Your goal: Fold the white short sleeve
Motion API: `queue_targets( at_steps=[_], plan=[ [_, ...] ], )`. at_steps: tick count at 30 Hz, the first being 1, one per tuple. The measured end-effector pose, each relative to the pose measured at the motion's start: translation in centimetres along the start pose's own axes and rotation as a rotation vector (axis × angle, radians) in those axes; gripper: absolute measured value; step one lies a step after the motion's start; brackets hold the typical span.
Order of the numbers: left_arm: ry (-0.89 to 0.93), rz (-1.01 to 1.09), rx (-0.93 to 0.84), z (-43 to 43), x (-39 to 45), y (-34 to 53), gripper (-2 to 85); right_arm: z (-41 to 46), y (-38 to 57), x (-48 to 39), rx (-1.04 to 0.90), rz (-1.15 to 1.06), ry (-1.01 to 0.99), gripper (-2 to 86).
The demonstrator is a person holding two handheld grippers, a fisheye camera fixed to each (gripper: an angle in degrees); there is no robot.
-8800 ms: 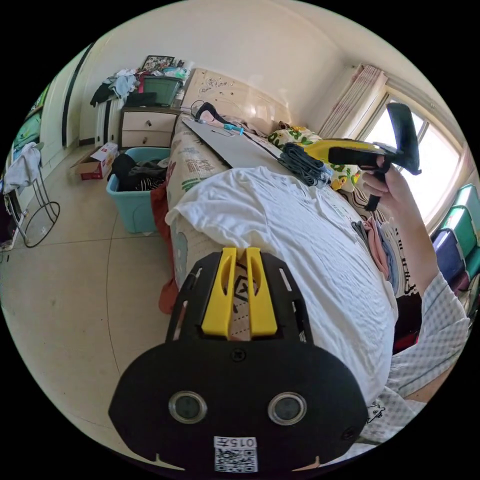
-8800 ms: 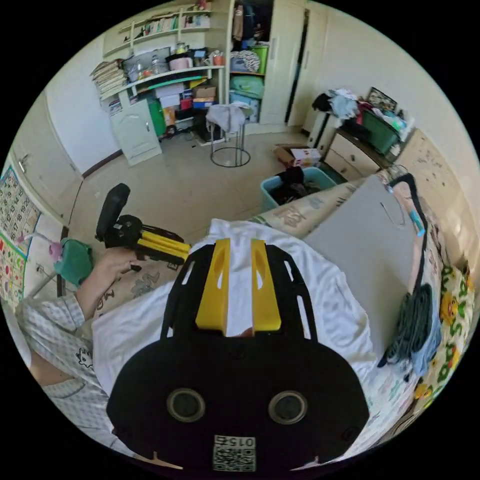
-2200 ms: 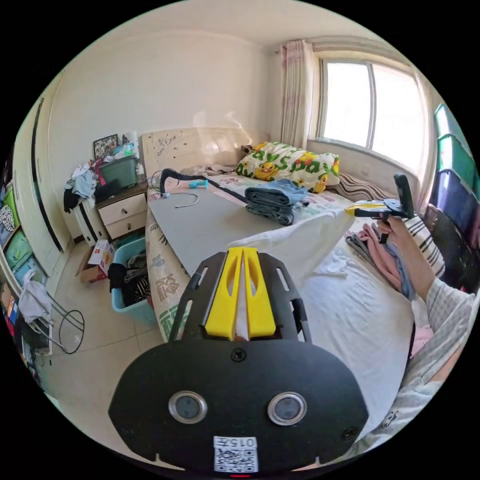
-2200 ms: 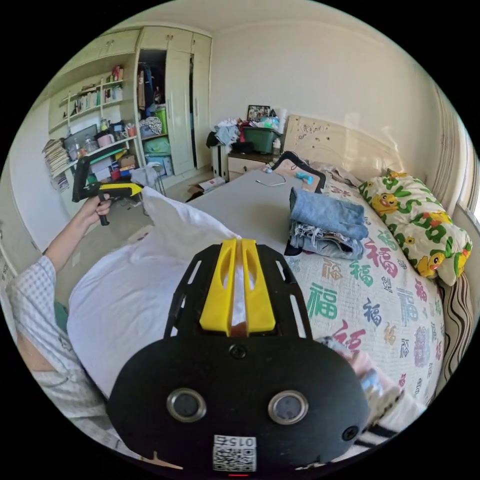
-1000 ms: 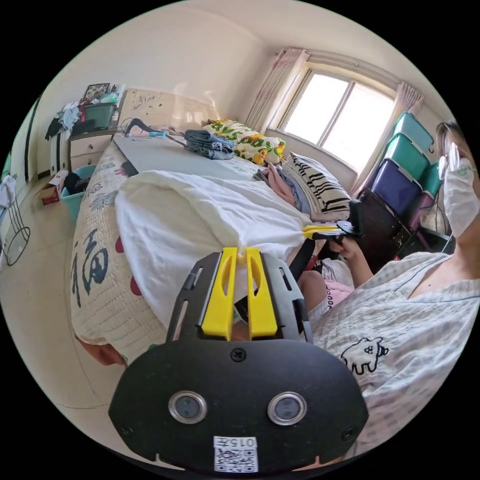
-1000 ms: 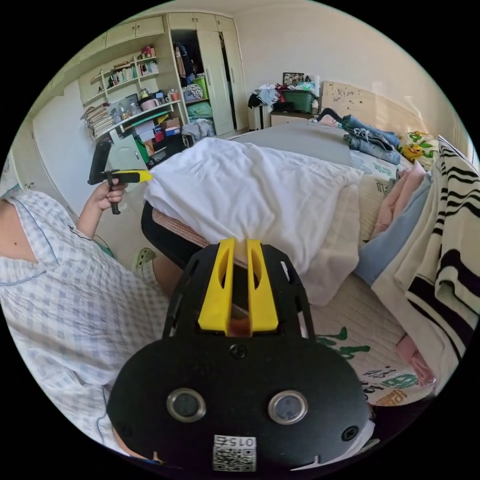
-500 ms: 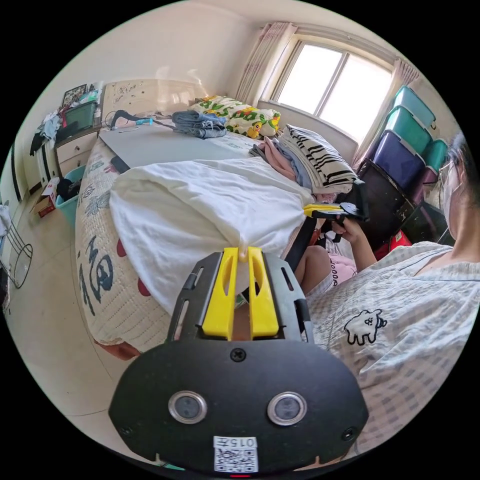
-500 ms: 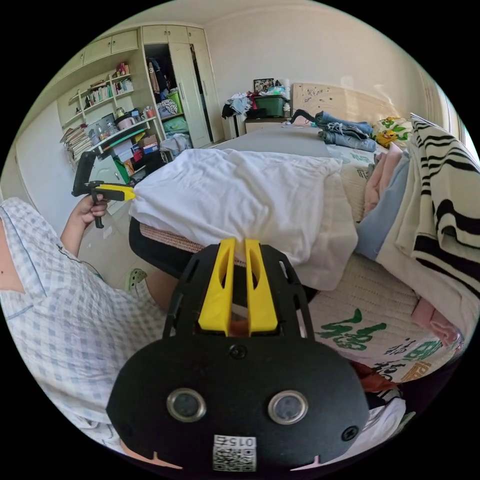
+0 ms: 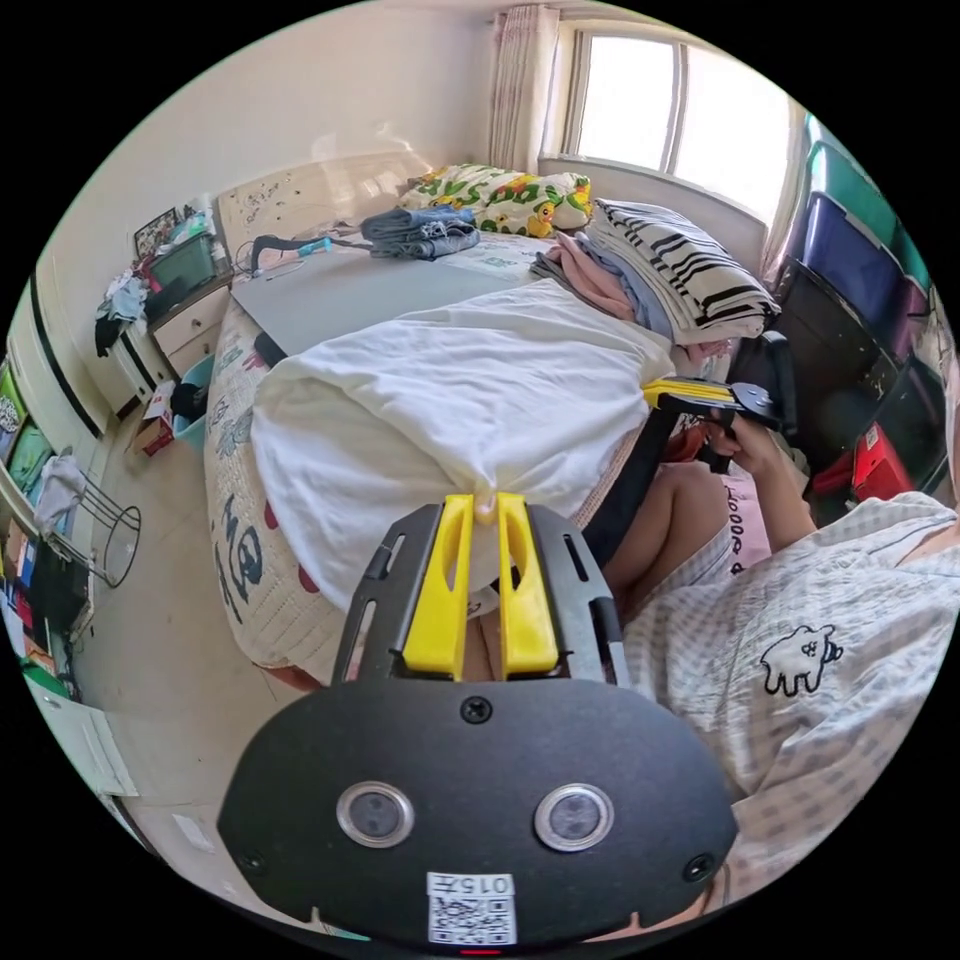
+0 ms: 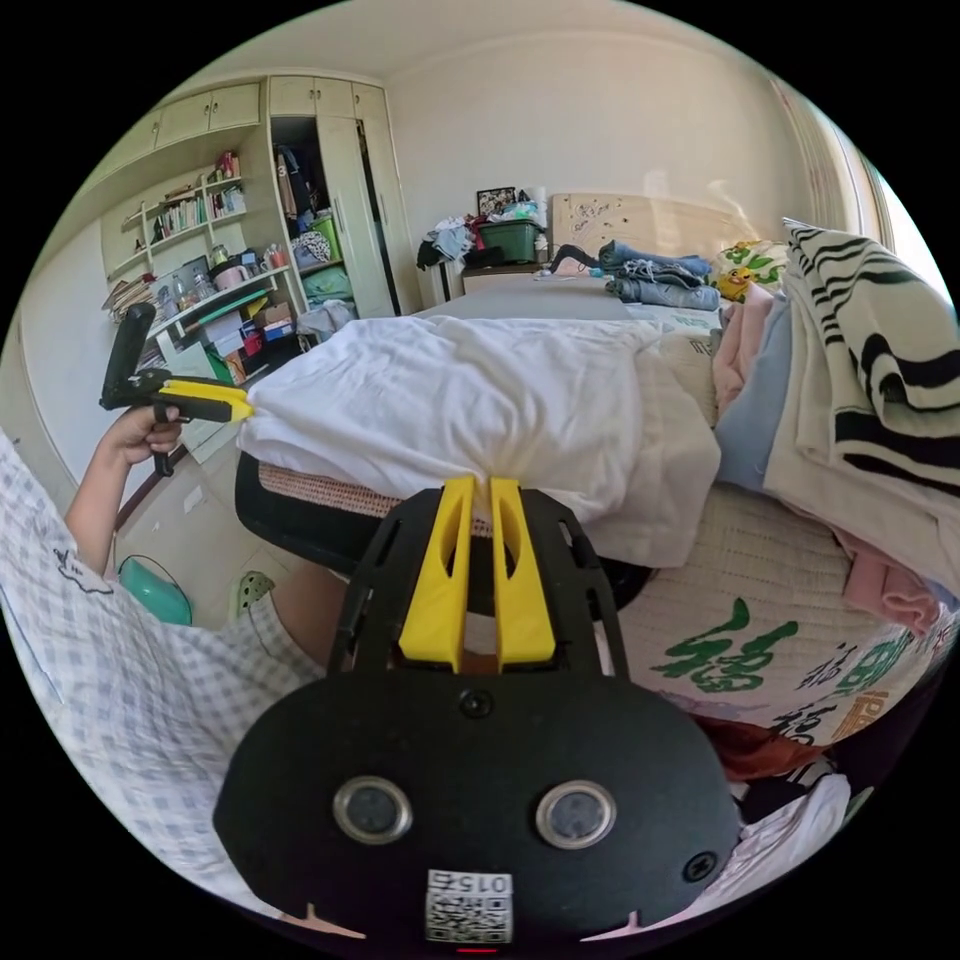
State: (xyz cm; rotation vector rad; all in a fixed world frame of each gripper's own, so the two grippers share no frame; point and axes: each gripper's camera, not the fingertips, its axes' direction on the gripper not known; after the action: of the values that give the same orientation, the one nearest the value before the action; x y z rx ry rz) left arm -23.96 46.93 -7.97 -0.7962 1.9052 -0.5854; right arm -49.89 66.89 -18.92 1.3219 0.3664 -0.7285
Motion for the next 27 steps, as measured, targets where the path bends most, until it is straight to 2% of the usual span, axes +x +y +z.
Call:
queue_targets(
  at_steps=[17, 27],
  plan=[
    [-0.124, -0.044, 0.080, -0.3, 3.5, 2.9, 3.6, -1.0, 0.8, 1.9, 0.061, 0.006, -0.081, 1.5],
    [-0.150, -0.053, 0.118, -0.3, 3.3, 3.8, 3.3, -1.2, 0.6, 1.7, 0.147, 0.082, -0.109, 0.4]
  ],
)
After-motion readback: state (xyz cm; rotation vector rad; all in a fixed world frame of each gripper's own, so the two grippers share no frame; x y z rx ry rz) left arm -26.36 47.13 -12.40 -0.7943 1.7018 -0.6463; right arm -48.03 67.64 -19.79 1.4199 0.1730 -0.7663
